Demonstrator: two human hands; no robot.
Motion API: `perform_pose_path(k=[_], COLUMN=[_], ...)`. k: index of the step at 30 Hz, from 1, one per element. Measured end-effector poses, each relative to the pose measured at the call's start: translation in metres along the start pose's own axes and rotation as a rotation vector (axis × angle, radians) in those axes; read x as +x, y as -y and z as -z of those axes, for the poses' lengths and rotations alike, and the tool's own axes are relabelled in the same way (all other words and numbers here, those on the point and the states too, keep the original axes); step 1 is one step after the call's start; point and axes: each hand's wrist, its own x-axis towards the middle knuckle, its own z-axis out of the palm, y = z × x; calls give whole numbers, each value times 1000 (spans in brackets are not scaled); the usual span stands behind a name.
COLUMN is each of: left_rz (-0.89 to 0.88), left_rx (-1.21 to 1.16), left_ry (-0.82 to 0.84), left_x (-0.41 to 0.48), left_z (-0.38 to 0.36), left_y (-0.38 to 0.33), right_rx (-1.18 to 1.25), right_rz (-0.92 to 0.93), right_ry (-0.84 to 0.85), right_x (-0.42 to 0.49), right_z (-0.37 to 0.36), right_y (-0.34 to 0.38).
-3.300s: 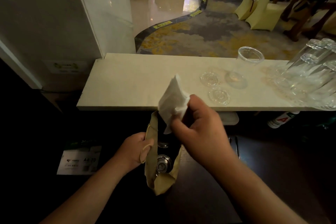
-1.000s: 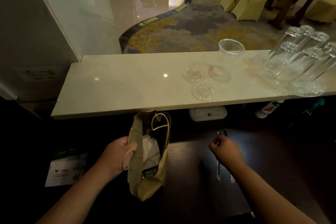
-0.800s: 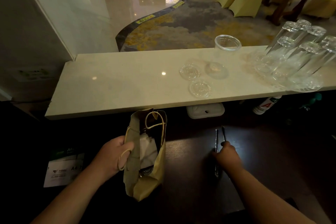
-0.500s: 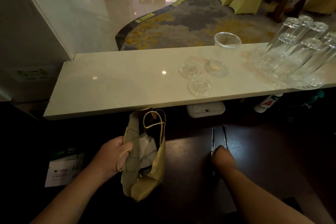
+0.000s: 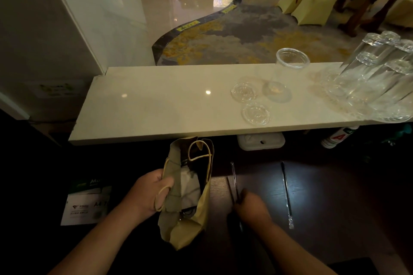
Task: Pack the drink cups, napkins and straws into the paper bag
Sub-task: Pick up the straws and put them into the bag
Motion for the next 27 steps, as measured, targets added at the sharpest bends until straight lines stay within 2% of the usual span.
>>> perform_pose_path(k=[5,10,13,17,19,22,27], left_rz=[-1,-25,-29,-47,-56,-55,-23], left_rx=[-33,4,-32,-2,-6,20,-34], left_ry=[12,30,19,18,21,9,6], left_x=[-4,-6,-7,-6,-7,-8,-11], left_z=[2,6,4,5,6,6,9], left_y=[-6,-8,-10,-9,-7,-7,-7], right_rx=[189,331,469,586,564,403,71], right_rz=[206,436,583,781,827,800,710], right_ry=[-177,-456,-526,-527,-460,-351,-293], right_x=[-38,-83,-121,-161,-168,-160,-131], right_z=[40,107,143,164,163,145,90], right_y=[37,95,137,183,202,221,216])
